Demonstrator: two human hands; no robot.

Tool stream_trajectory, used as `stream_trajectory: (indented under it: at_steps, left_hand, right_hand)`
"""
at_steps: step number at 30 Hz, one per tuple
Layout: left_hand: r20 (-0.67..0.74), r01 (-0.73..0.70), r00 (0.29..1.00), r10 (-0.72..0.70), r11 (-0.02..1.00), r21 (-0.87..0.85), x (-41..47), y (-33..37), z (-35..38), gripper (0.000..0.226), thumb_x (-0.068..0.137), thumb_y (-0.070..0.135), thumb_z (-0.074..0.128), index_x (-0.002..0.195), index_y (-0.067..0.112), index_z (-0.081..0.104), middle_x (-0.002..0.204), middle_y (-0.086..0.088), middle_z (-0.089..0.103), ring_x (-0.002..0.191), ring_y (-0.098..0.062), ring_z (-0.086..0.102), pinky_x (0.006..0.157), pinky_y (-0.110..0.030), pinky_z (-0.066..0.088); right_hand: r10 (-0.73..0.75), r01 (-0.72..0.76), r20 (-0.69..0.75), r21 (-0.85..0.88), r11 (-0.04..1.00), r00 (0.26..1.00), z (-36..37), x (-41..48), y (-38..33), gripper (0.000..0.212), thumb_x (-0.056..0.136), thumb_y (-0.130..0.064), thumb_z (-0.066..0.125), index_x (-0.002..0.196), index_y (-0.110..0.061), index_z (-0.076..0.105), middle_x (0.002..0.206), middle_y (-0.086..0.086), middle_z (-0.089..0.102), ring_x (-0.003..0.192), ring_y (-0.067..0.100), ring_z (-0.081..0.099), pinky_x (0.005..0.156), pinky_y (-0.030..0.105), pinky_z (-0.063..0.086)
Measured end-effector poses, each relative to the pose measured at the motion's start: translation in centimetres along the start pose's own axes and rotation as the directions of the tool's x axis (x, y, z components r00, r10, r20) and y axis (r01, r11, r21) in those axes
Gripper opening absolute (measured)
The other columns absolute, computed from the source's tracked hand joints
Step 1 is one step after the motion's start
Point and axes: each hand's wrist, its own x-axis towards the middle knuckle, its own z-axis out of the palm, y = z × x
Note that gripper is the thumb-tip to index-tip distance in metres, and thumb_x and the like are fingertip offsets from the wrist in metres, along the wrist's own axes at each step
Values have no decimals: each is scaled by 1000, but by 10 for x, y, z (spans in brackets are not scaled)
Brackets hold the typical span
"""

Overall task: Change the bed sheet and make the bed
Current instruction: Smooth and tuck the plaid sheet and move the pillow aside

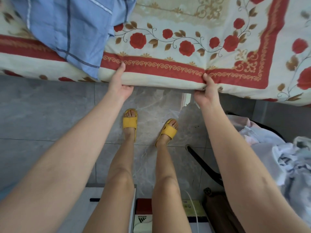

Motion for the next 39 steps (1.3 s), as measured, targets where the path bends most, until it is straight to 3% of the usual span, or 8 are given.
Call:
stream_trajectory:
  at_steps: [4,11,16,20,24,26,33,39]
  left_hand:
    - [-5,2,1000,-2,1000,29,1,-4,-1,39,79,20,77,110,10,57,103,-12,70,95,-28,66,78,-42,55]
    - [128,20,992,-21,1000,12,4,4,-12,45,79,23,74,119,11,56,113,-10,69,107,-28,63,97,-48,46]
    - [168,93,964,-208,850,519,26,13,-40,53,84,53,58,126,20,50,118,-3,63,110,-16,59,93,-45,43]
    - [183,62,966,-183,850,523,41,49,-84,30,94,41,50,116,21,51,112,1,61,108,-9,57,92,-35,42]
    - [92,13,996,-22,995,94,51,139,-152,7,82,12,50,79,18,54,91,1,58,96,-12,55,91,-35,40]
    - [65,-24,997,32,993,-116,52,175,-172,18,66,13,53,83,17,51,99,-3,55,98,-15,54,97,-37,39]
    - [-36,-12,999,13,999,30,72,317,-234,25,97,12,30,80,16,49,101,-3,56,113,-16,47,102,-39,34]
    - [-55,5,999,-3,999,37,107,360,-256,35,97,4,27,76,13,53,64,2,65,80,-12,55,82,-30,40]
  right_hand:
    - [21,-20,-62,20,1000,998,4,2,1,41,90,-1,59,129,-8,51,110,12,66,98,27,65,85,43,54]
    - [-3,4,-19,64,998,1000,0,0,-1,22,88,2,60,107,-8,56,105,11,67,99,25,64,93,41,51]
    - [-248,97,-420,-350,932,873,8,16,16,66,81,-22,74,133,-8,35,121,7,55,101,21,59,91,35,50]
    - [-241,160,-574,-189,969,783,34,12,74,59,95,-40,52,140,-9,30,141,14,43,116,28,51,91,35,43]
    - [-114,82,-416,-94,992,902,88,-11,176,23,99,-25,33,92,-16,53,79,1,58,60,14,44,49,21,35]
    - [-24,-10,-244,-136,991,970,112,-25,218,29,96,-11,30,73,-20,46,56,-7,51,56,10,42,49,20,31]
    - [362,-355,116,-74,932,925,218,-79,387,38,106,-27,24,87,-15,55,94,-3,56,105,17,52,91,31,39]
    - [325,-309,112,-142,940,939,251,-67,439,23,100,-9,38,86,-14,56,75,-3,61,81,11,55,72,27,45]
